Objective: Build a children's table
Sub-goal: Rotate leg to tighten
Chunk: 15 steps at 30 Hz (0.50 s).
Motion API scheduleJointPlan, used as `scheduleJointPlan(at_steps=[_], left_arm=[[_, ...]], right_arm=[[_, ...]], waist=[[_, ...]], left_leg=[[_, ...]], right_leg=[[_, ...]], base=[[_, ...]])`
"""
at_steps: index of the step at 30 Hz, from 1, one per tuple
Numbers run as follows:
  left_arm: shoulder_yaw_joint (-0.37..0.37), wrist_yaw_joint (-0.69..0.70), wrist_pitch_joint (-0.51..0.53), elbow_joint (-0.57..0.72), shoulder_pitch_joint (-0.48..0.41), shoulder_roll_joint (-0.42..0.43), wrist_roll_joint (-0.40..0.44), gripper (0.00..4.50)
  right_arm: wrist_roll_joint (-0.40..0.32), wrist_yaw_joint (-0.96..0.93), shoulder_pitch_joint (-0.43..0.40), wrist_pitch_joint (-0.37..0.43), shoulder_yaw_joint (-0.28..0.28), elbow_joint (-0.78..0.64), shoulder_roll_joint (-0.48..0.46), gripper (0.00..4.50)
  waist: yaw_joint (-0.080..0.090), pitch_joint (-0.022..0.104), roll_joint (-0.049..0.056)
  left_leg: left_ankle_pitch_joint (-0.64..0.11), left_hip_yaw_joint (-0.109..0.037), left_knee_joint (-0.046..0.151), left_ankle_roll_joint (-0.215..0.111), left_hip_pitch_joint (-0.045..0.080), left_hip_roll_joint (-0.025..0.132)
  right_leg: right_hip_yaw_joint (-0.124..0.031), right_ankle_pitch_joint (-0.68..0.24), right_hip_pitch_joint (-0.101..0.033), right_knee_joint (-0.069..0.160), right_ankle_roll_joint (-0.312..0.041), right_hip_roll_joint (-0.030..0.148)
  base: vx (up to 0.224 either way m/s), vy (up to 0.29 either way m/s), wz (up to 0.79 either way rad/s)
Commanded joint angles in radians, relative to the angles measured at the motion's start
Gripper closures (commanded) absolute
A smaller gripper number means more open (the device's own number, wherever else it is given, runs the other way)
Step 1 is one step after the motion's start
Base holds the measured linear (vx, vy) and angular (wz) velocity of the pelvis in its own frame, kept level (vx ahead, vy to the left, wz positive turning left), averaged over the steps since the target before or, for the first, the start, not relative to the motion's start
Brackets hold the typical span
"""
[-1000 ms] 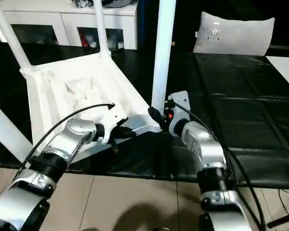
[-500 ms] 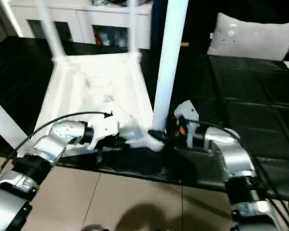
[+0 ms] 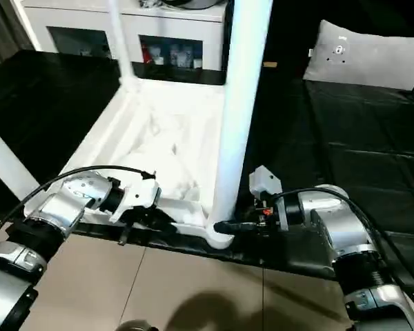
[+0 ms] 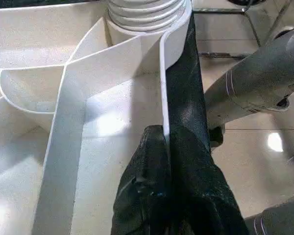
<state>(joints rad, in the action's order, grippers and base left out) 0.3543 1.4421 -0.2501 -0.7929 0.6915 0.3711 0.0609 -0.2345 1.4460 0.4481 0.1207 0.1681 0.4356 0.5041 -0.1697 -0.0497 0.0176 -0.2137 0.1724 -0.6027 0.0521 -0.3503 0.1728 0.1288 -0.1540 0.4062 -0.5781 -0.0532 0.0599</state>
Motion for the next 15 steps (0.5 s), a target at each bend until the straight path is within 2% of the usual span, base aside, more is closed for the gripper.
scheduleJointPlan(at_steps=[1, 3, 7, 9, 11, 13, 14, 15], left_arm=[[0.014, 0.043, -0.03, 0.015, 0.032, -0.005, -0.02, 4.5], [0.011, 0.049, -0.025, 0.015, 0.03, -0.005, -0.024, 4.5], [-0.015, 0.052, 0.026, 0.034, 0.017, -0.017, -0.055, 4.5], [-0.026, 0.037, 0.046, 0.043, 0.014, -0.024, -0.063, 4.5], [-0.034, -0.02, 0.093, 0.061, 0.008, -0.033, -0.053, 4.5], [-0.035, -0.071, 0.156, 0.08, 0.003, -0.04, -0.036, 4.5], [-0.039, -0.098, 0.211, 0.102, -0.003, -0.052, -0.038, 4.5], [-0.039, -0.098, 0.211, 0.102, -0.003, -0.052, -0.038, 4.5]], right_arm=[[-0.001, 0.026, 0.021, -0.015, 0.013, 0.044, -0.007, 2.35], [-0.004, 0.035, 0.02, -0.013, 0.013, 0.051, -0.01, 2.42], [-0.04, 0.037, -0.001, 0.009, -0.01, 0.05, -0.028, 2.47], [-0.048, 0.015, -0.014, 0.022, -0.018, 0.042, -0.037, 2.48], [-0.03, -0.092, -0.01, 0.01, -0.043, 0.118, -0.08, 2.49], [0.004, -0.21, 0.016, -0.016, -0.067, 0.22, -0.118, 2.49], [0.016, -0.294, 0.044, -0.047, -0.088, 0.295, -0.147, 2.49], [0.016, -0.294, 0.044, -0.047, -0.088, 0.295, -0.147, 2.49]], waist=[[0.003, 0.077, -0.016], [0.003, 0.076, -0.016], [0.003, 0.077, -0.012], [0.003, 0.076, -0.013], [0.004, 0.074, -0.013], [0.014, 0.072, -0.01], [0.024, 0.07, -0.011], [0.037, 0.066, -0.011]], left_leg=[[-0.052, -0.016, 0.059, -0.112, -0.002, 0.064], [-0.049, -0.017, 0.059, -0.11, -0.003, 0.064], [-0.043, -0.018, 0.059, -0.114, -0.001, 0.068], [-0.048, -0.017, 0.06, -0.112, 0.0, 0.068], [-0.054, -0.018, 0.061, -0.106, -0.002, 0.067], [-0.076, -0.018, 0.063, -0.081, -0.002, 0.064], [-0.096, -0.018, 0.064, -0.063, 0.002, 0.06], [-0.106, -0.02, 0.066, -0.057, -0.002, 0.056]], right_leg=[[-0.064, -0.329, -0.066, 0.066, -0.085, 0.108], [-0.064, -0.343, -0.067, 0.068, -0.077, 0.107], [-0.065, -0.312, -0.065, 0.064, -0.091, 0.107], [-0.065, -0.319, -0.066, 0.067, -0.094, 0.108], [-0.064, -0.343, -0.066, 0.071, -0.087, 0.109], [-0.059, -0.386, -0.062, 0.075, -0.089, 0.111], [-0.056, -0.439, -0.066, 0.084, -0.075, 0.113], [-0.052, -0.47, -0.07, 0.092, -0.062, 0.11]], base=[[0.0, 0.0, 0.0], [0.0, 0.0, 0.0], [0.0, 0.0, 0.0], [0.0, 0.0, 0.0], [0.0, 0.0, 0.0], [0.0, 0.0, 0.0], [0.0, 0.0, 0.0], [0.0, 0.0, 0.0]])
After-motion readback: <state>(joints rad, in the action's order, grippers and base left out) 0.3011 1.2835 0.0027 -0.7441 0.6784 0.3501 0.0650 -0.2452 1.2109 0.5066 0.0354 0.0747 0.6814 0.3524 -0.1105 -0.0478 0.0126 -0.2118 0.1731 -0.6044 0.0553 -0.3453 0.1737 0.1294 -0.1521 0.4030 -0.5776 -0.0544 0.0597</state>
